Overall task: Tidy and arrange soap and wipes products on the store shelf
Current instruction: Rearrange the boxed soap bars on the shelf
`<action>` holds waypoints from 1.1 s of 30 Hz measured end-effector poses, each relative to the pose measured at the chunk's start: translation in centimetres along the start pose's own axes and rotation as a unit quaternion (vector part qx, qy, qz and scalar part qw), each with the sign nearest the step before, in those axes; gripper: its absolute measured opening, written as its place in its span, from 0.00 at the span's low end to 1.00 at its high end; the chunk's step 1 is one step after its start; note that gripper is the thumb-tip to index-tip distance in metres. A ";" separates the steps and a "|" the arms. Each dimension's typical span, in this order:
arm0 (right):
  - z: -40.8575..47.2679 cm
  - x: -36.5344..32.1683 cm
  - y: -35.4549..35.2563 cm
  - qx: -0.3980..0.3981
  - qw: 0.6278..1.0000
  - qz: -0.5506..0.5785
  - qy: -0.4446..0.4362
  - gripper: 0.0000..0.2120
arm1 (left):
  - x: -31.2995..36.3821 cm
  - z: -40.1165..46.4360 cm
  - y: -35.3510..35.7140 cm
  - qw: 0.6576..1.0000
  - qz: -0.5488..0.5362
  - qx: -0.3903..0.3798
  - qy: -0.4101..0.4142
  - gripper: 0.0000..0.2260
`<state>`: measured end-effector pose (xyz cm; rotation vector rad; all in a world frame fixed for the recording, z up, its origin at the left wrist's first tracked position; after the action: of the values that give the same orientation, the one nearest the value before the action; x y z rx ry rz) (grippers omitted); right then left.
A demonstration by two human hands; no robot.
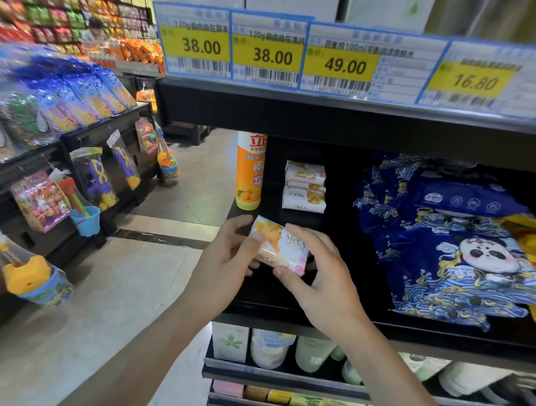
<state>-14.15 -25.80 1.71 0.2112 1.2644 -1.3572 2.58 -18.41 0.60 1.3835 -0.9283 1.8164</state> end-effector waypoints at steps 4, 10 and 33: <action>1.7 0.8 -0.9 0.011 0.999 -0.002 0.049 0.30 | 0.6 -0.5 -0.7 0.997 0.065 0.036 0.035 0.12; 6.0 0.4 0.5 -0.078 0.991 -0.086 0.063 0.30 | 1.7 -2.5 -0.6 0.914 0.367 -0.070 0.161 0.08; 12.9 5.4 -0.9 -0.025 0.941 -0.297 0.162 0.30 | 1.4 -1.5 1.6 0.871 0.448 -0.053 0.197 0.11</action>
<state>-9.32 -38.86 3.17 0.0102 1.7244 -1.8529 0.19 -17.86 1.45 0.4429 -1.5531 2.5167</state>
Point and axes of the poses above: each hand's wrist, its own z-axis towards the middle knuckle, its own y-axis out of the palm, x = y × z, the point moved 8 cm from there along z, towards the middle knuckle, and after that the axes turned 1 degree about y, right-handed, at the moved point
